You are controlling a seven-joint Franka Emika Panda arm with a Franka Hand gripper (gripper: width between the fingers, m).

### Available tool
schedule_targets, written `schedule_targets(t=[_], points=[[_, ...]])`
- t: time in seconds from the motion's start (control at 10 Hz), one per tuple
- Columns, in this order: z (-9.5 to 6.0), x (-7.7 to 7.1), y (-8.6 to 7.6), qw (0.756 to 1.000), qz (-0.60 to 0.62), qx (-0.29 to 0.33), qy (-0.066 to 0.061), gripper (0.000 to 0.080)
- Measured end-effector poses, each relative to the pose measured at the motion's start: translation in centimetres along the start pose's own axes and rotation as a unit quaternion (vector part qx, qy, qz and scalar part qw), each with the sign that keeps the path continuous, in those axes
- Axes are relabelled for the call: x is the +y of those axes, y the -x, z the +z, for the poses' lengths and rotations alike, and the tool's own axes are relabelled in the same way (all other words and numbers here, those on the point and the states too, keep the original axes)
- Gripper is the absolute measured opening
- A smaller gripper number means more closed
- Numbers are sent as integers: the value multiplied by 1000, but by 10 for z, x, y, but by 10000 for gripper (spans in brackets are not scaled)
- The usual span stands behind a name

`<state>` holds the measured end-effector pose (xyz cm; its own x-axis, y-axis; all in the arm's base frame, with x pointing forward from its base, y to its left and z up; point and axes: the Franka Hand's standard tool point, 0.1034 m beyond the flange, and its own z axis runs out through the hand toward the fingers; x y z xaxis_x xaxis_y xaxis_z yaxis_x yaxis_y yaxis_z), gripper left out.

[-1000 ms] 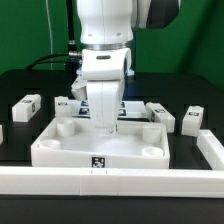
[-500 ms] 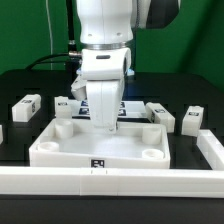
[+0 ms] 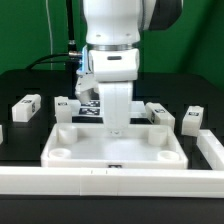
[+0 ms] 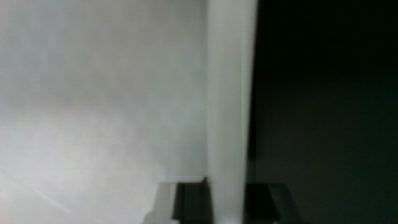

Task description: Assemble desk

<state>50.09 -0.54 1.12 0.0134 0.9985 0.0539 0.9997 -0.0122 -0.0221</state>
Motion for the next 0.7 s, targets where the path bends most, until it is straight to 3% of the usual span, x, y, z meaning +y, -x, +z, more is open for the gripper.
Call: schedule_targets(t=[0.3, 0.7], points=[[1, 11, -18, 1000, 7, 5, 6, 57], [2, 12, -38, 1000, 21, 4, -13, 57]])
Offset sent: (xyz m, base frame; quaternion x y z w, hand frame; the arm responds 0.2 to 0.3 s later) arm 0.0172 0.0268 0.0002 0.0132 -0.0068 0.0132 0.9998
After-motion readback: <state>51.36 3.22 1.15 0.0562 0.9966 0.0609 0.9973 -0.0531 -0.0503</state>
